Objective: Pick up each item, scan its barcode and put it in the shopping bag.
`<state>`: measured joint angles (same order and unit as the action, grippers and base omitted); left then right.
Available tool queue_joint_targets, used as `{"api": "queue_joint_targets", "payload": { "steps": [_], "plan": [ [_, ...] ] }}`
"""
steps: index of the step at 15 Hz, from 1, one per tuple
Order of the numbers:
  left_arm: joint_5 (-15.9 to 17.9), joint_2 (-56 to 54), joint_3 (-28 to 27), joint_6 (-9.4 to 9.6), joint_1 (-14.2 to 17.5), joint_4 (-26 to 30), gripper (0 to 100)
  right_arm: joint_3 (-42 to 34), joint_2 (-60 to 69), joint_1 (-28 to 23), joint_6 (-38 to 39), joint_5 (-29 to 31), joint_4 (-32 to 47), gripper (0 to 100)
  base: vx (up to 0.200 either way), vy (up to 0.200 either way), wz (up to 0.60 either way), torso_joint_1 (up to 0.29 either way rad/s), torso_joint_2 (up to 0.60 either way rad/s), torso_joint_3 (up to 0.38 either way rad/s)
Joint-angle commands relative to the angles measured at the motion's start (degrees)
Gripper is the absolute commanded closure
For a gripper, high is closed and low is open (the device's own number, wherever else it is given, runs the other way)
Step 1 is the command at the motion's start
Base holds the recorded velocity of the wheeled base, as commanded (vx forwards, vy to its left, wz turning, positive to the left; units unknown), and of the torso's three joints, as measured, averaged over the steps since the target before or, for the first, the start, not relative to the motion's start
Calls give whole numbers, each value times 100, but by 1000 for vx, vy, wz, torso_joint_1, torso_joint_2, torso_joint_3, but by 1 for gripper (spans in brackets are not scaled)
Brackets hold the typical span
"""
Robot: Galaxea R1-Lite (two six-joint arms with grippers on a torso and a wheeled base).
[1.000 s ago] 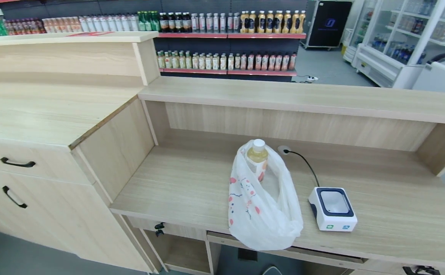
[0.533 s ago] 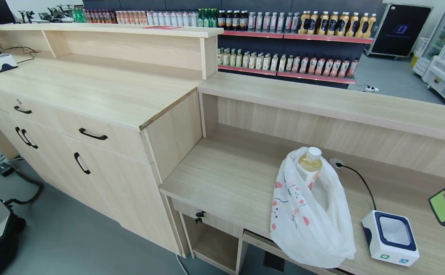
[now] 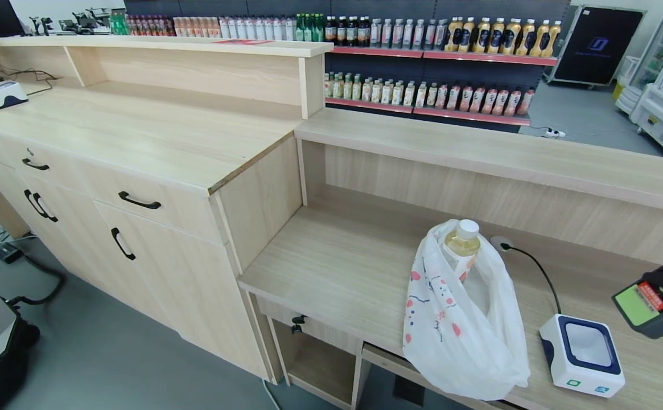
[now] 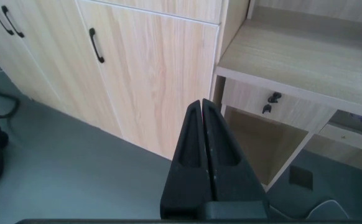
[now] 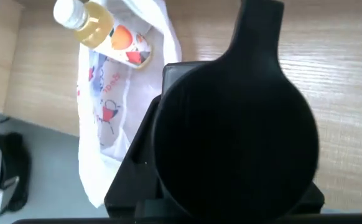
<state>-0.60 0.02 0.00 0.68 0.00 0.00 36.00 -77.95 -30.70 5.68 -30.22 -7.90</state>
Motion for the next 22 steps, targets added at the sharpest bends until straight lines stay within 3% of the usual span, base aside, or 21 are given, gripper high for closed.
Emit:
{"api": "queue_joint_targets", "payload": {
  "steps": [1,5,9,14,22],
  "plan": [
    [-2,-2,0,2,0,0,100,12,-845,-587,-665,-748,-142,100,0,0,0,0,0,0],
    [-2,-2,0,2,0,0,100,-14,-1311,-1202,-1746,-2128,-107,100,0,0,0,0,0,0],
    [-2,-2,0,2,0,0,100,-49,-1724,-1334,-2273,-3007,-115,100,0,0,0,0,0,0],
    [-2,-2,0,2,0,0,100,-93,-2225,-1334,-2563,-3025,-177,100,0,0,0,0,0,0],
    [-2,-2,0,2,0,0,100,-102,-2682,-1132,-2510,-3042,-924,100,0,0,0,0,0,0]
  ]
}}
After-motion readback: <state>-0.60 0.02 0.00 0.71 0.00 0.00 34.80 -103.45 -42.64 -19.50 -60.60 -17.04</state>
